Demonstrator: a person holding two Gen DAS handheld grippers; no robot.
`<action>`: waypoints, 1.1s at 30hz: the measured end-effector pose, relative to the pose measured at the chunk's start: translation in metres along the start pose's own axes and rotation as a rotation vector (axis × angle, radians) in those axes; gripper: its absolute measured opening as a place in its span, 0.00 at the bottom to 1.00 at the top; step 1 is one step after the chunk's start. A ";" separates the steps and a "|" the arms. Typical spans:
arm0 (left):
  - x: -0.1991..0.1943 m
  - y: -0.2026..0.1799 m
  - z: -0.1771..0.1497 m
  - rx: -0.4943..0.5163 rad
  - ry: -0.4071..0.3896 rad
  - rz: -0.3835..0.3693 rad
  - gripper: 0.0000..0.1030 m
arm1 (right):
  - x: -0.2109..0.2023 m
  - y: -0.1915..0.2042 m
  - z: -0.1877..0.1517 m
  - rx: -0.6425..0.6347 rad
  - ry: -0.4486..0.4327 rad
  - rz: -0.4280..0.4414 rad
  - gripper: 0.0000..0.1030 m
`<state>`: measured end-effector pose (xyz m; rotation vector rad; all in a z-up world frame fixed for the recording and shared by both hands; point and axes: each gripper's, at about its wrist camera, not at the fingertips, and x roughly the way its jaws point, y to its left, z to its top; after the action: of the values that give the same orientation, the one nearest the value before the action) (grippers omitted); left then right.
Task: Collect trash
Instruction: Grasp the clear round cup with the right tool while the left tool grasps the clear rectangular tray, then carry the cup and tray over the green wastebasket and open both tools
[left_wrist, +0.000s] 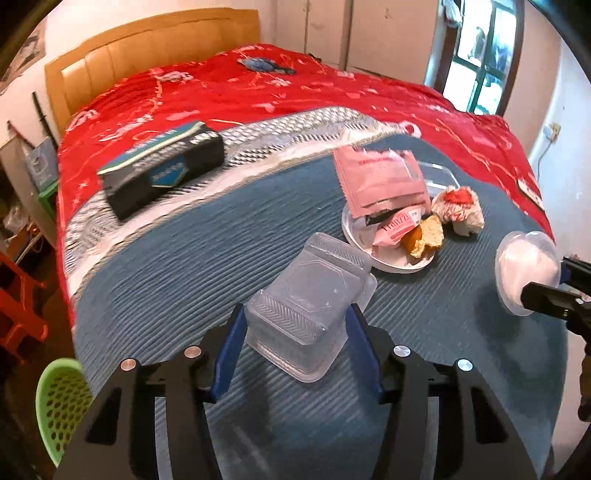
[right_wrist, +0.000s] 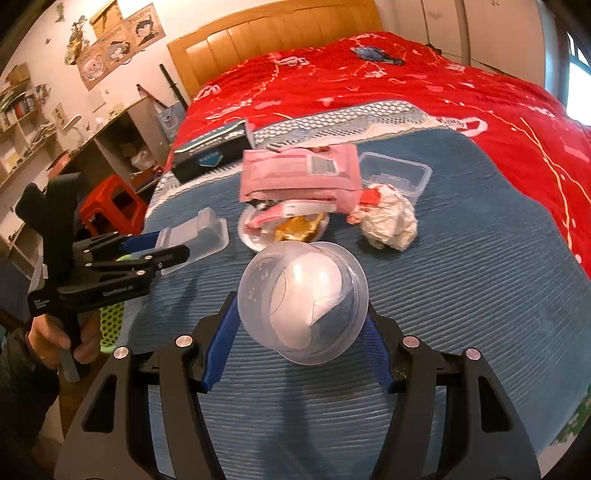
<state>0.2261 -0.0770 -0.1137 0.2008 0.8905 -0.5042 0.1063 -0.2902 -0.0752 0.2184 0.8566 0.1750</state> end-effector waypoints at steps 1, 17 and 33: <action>-0.006 0.002 -0.002 -0.008 -0.005 0.005 0.52 | -0.001 0.003 0.000 -0.004 -0.002 0.004 0.60; -0.111 0.137 -0.101 -0.305 -0.026 0.306 0.52 | 0.018 0.101 0.004 -0.162 0.025 0.148 0.60; -0.070 0.234 -0.173 -0.505 0.158 0.408 0.53 | 0.054 0.189 0.009 -0.288 0.088 0.227 0.60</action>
<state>0.1869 0.2134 -0.1748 -0.0430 1.0707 0.1236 0.1357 -0.0961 -0.0592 0.0372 0.8815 0.5199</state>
